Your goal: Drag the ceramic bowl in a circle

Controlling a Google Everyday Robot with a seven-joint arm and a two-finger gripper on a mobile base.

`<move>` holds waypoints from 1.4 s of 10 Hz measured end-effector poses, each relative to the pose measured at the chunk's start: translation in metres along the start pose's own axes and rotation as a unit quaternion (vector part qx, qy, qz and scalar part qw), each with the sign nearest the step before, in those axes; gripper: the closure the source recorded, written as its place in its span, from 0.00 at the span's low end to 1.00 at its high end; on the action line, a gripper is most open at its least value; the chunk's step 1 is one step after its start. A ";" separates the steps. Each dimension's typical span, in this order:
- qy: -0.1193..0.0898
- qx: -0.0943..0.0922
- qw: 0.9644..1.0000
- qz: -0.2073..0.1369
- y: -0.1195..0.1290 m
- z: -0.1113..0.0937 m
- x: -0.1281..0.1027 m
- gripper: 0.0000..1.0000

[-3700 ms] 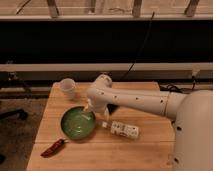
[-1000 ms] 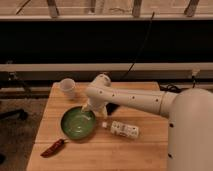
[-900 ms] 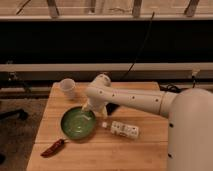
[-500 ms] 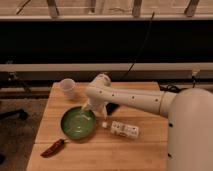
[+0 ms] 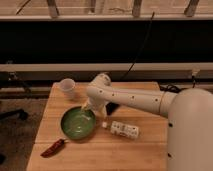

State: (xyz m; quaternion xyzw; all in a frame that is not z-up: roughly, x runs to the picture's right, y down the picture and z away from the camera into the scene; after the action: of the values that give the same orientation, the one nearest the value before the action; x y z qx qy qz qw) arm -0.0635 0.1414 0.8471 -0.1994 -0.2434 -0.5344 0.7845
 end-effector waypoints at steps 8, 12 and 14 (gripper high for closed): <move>-0.049 -0.005 0.998 -0.028 0.013 0.021 -0.017 0.29; -0.069 -0.008 0.996 -0.046 0.018 0.025 -0.022 0.68; -0.075 0.000 0.996 -0.055 0.019 0.021 -0.024 0.88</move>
State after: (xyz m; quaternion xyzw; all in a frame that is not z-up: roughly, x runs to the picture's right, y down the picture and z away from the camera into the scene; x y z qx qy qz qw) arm -0.0573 0.1780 0.8483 -0.2251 -0.3128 -0.5604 0.7331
